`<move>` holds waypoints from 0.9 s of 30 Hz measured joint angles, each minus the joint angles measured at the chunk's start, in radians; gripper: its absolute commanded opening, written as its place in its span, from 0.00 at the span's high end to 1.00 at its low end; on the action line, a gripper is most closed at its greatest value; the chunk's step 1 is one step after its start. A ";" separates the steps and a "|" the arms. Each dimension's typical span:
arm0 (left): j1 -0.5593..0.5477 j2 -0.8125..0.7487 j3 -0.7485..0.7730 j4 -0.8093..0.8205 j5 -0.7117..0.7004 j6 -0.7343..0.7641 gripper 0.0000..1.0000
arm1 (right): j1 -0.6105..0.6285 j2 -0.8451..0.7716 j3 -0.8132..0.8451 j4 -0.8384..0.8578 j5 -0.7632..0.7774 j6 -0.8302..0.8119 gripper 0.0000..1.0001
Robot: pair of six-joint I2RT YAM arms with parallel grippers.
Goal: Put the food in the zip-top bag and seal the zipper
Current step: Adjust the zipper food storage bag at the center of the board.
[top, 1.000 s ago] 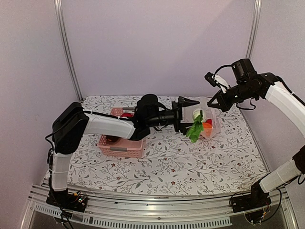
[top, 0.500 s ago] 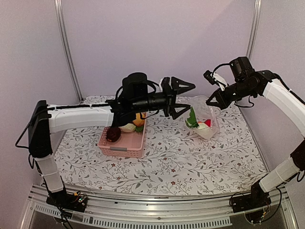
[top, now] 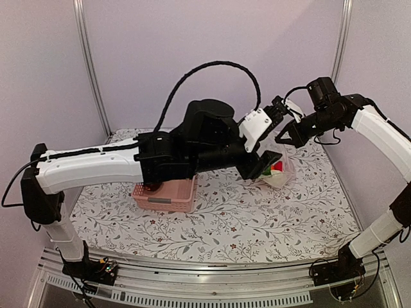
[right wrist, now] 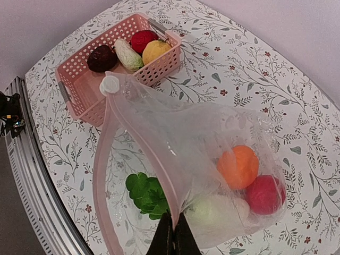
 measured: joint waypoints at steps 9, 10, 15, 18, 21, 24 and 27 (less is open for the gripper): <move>0.020 0.245 0.121 -0.275 0.084 0.228 0.36 | 0.000 0.003 0.000 -0.014 -0.024 -0.004 1.00; 0.023 0.265 0.130 -0.285 0.084 0.233 0.38 | 0.000 0.003 0.000 -0.015 -0.027 -0.005 1.00; 0.063 0.327 0.170 -0.309 0.081 0.242 0.54 | 0.000 0.003 0.000 -0.025 -0.039 -0.010 1.00; 0.087 0.343 0.185 -0.309 0.084 0.262 0.65 | 0.000 0.003 0.000 -0.029 -0.054 -0.011 1.00; 0.100 0.354 0.187 -0.298 0.081 0.296 0.71 | 0.000 0.003 0.000 -0.032 -0.066 -0.011 1.00; 0.101 0.369 0.188 -0.279 0.078 0.335 0.92 | 0.000 0.004 0.001 -0.035 -0.078 -0.011 1.00; 0.095 0.376 0.196 -0.272 0.066 0.364 1.00 | 0.000 0.018 0.021 -0.055 -0.075 -0.011 1.00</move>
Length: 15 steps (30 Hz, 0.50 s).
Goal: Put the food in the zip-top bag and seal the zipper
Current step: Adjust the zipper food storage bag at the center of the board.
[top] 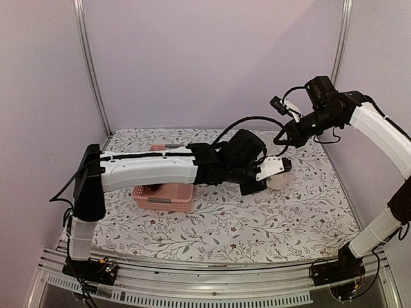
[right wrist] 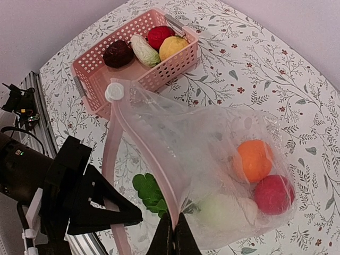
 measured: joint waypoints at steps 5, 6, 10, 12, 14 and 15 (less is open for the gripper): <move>-0.031 -0.034 0.026 0.053 -0.056 0.037 1.00 | -0.006 0.050 0.120 -0.018 0.108 -0.005 1.00; -0.040 -0.065 -0.001 0.099 -0.058 0.040 1.00 | -0.010 0.053 0.134 -0.014 0.125 -0.006 1.00; -0.043 -0.230 -0.166 0.330 -0.039 0.005 1.00 | -0.027 0.076 0.203 -0.021 0.155 -0.005 1.00; -0.021 -0.212 -0.105 0.358 -0.050 -0.011 1.00 | -0.027 0.082 0.229 -0.021 0.155 -0.004 1.00; -0.011 -0.175 -0.046 0.363 -0.058 -0.013 1.00 | -0.027 0.080 0.237 -0.019 0.155 -0.004 1.00; -0.010 -0.165 -0.039 0.370 -0.070 -0.010 1.00 | -0.027 0.079 0.241 -0.018 0.155 -0.004 1.00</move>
